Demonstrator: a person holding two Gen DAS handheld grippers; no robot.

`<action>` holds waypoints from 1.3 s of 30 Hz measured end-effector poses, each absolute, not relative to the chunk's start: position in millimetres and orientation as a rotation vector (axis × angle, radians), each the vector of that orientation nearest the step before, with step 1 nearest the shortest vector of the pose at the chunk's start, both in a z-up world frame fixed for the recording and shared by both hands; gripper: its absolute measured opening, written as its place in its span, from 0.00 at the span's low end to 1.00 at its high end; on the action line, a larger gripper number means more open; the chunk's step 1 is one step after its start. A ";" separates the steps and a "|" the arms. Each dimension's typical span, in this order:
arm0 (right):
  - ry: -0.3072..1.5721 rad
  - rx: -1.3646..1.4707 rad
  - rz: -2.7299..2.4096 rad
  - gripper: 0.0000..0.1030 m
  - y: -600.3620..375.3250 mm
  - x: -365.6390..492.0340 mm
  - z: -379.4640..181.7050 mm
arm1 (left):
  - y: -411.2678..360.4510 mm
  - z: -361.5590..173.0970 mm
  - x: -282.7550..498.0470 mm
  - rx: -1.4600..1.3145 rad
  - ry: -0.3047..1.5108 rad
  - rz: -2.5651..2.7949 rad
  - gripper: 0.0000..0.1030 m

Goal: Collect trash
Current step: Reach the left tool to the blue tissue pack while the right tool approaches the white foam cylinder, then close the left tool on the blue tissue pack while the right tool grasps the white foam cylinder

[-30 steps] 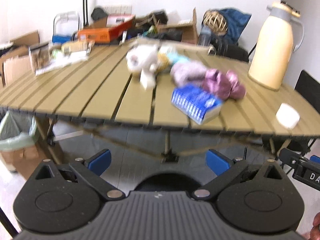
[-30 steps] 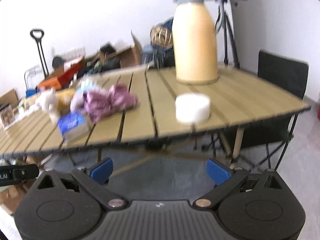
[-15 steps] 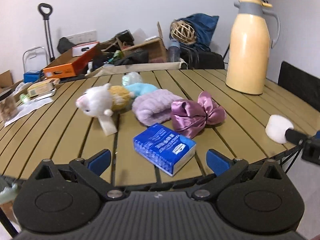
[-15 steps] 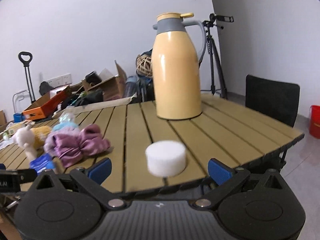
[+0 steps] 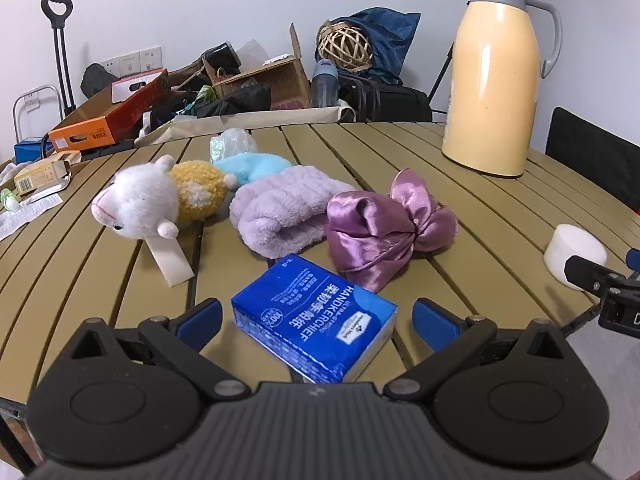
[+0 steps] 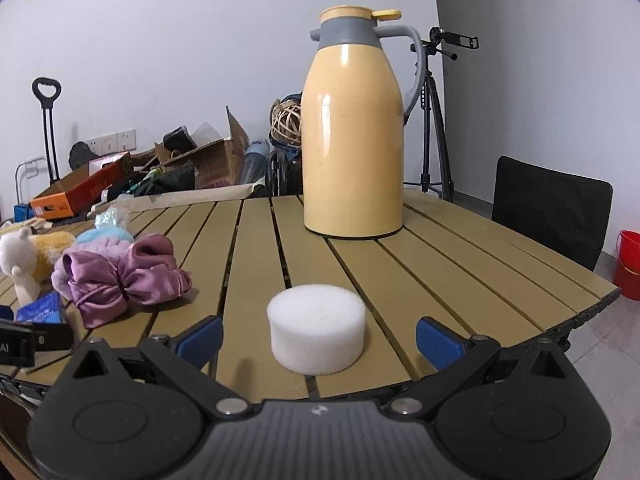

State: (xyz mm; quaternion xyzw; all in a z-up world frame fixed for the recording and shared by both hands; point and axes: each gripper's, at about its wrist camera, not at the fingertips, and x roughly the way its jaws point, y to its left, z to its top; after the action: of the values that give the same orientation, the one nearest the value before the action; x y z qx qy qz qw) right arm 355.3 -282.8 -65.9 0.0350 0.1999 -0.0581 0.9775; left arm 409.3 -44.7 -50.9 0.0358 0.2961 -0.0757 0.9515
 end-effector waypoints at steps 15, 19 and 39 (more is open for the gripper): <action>0.415 0.080 -0.120 1.00 -282.0 355.8 -71.9 | -40.4 -53.1 407.5 0.040 0.578 -0.171 0.88; 0.415 0.074 -0.124 1.00 -281.2 355.6 -72.3 | -38.1 -53.4 406.8 0.024 0.572 -0.183 0.85; 0.432 0.046 -0.183 0.90 -270.2 375.0 -74.4 | -14.1 -30.2 381.0 -0.075 0.485 -0.167 0.84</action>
State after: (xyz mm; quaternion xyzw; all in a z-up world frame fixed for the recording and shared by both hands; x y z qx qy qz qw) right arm 375.0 -270.2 -74.4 0.0227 0.2139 -0.0905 0.9724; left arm 381.0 -14.1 -30.2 -0.0372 0.2398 -0.0827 0.9666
